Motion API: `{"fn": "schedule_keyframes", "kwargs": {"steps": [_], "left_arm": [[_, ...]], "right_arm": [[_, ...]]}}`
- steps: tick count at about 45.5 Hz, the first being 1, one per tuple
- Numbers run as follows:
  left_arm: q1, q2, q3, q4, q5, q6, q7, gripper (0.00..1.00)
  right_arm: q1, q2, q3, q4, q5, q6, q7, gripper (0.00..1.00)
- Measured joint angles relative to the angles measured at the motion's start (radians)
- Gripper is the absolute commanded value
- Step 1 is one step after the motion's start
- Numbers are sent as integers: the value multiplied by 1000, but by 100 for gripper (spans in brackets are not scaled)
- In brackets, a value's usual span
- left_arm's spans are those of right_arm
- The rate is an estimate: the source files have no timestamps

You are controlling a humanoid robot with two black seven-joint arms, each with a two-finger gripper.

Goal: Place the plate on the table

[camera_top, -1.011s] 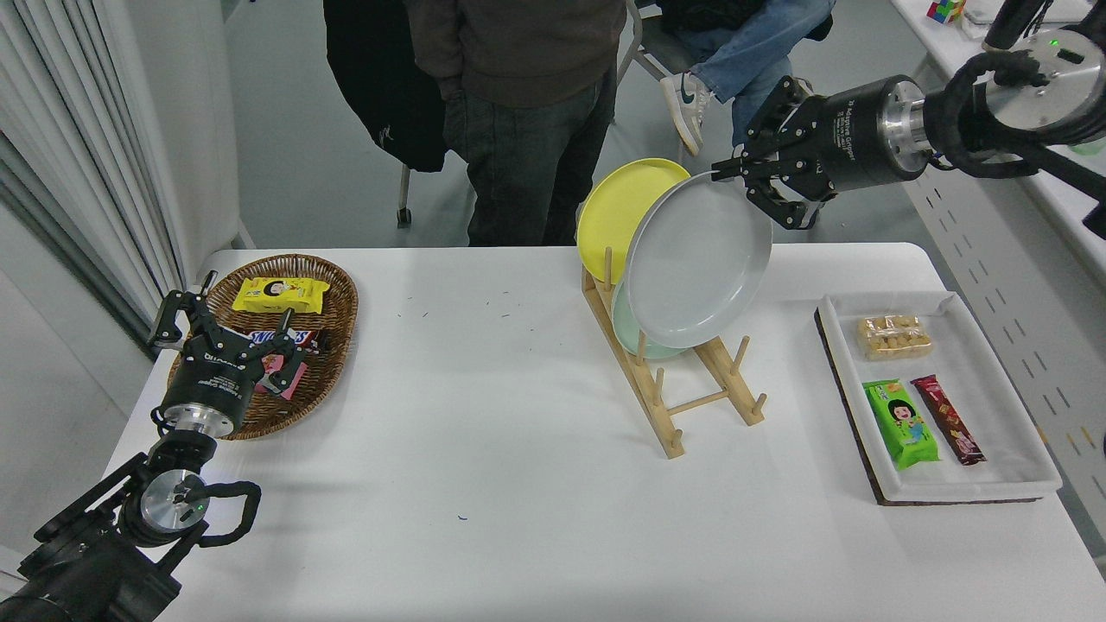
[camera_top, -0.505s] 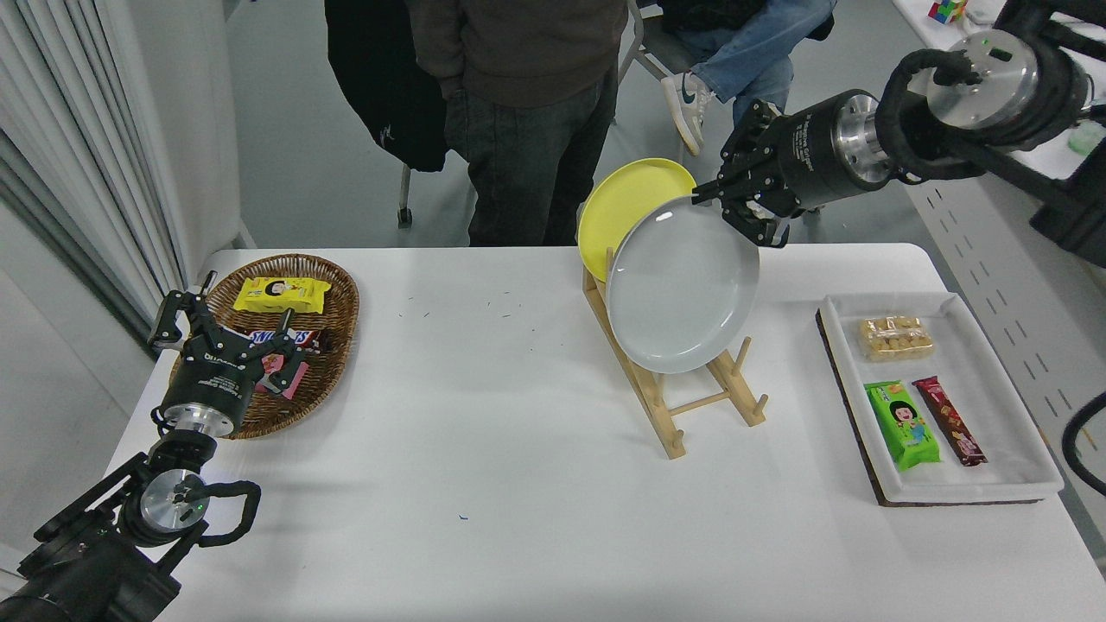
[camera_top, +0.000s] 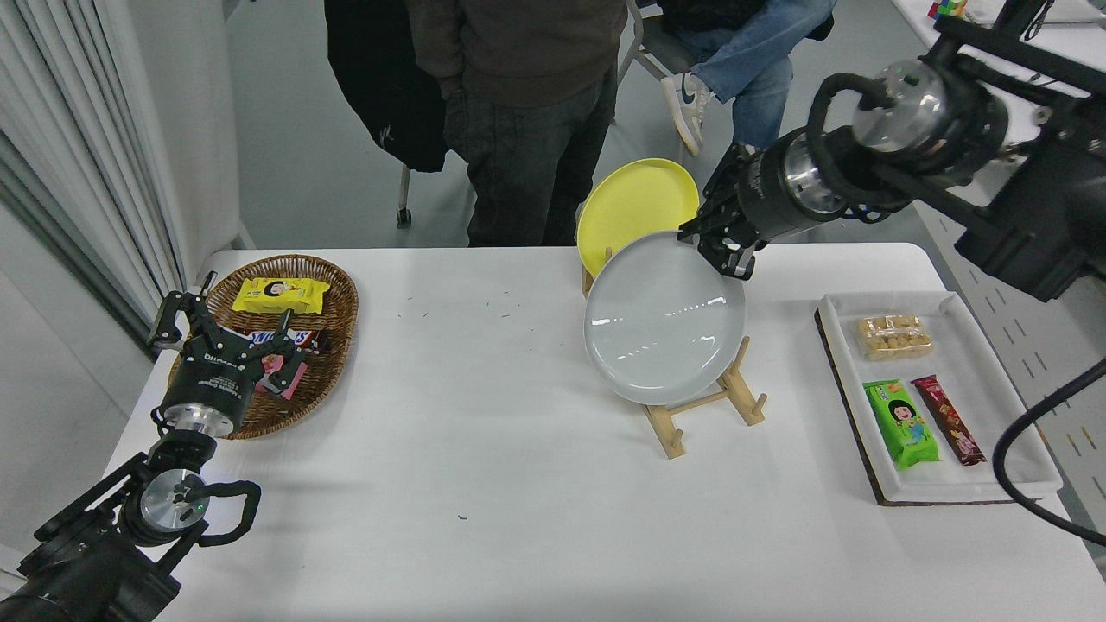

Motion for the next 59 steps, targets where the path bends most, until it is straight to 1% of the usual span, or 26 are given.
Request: {"fn": "schedule_keyframes", "kwargs": {"steps": [6, 11, 23, 33, 46, 59], "left_arm": [[0, 0, 0, 0, 0, 0, 0, 98], [0, 0, 0, 0, 0, 0, 0, 98], [0, 0, 0, 0, 0, 0, 0, 98], [0, 0, 0, 0, 0, 0, 0, 98], [0, 0, 0, 0, 0, 0, 0, 98], [0, 0, 0, 0, 0, 0, 0, 98]], "right_arm": [[-11, 43, 18, -23, -16, -21, 7, 0], [-22, 73, 43, -36, -27, -16, 37, 0], [-43, 136, 70, -69, -72, 68, 135, 0], [-70, 193, 75, -83, -111, 113, 178, 0], [-97, 263, 81, -91, -96, 114, 186, 0], [-142, 309, 90, -94, -72, 24, 157, 0]]}}
